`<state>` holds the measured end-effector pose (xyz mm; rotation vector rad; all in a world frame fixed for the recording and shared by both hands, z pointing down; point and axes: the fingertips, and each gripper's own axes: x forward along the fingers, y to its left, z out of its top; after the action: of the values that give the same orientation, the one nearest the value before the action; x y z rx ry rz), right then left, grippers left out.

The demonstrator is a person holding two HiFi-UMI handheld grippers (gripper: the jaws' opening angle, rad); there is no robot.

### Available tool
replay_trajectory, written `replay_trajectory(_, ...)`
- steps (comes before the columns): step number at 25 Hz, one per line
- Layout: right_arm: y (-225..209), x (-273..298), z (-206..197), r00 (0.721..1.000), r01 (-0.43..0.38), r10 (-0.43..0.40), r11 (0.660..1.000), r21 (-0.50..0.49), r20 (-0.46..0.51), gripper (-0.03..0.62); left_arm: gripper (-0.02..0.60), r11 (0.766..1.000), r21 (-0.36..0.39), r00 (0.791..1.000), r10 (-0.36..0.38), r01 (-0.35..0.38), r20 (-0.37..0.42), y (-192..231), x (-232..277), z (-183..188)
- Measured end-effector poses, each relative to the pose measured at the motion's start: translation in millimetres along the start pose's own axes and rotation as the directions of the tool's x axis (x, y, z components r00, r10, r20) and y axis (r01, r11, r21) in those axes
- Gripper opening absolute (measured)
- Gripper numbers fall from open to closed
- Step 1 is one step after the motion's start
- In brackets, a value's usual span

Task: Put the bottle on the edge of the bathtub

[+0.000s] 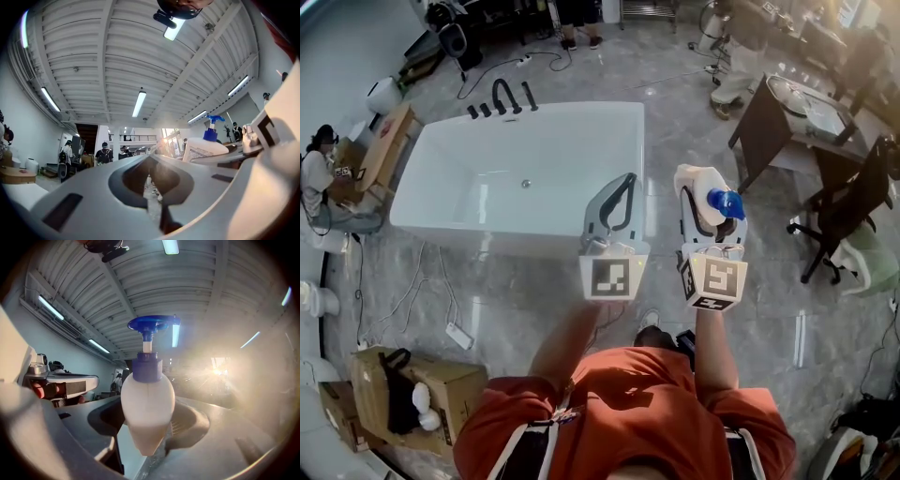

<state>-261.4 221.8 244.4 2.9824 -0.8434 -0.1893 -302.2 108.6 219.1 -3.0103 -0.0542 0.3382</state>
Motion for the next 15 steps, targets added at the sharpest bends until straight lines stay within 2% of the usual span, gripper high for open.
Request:
replay_trajectory(9, -72, 38, -3, 1.0, -0.008, 0.009, 1.0, -0.006, 0.012, 0.27, 0.017, 1.0, -0.015, 1.0, 0.005, -0.005, 0.007, -39, 73, -8)
replay_trajectory(15, -103, 57, -12, 0.999, -0.032, 0.032, 1.0, -0.002, 0.013, 0.27, 0.017, 1.0, -0.013, 1.0, 0.027, -0.027, 0.005, -56, 104, -15)
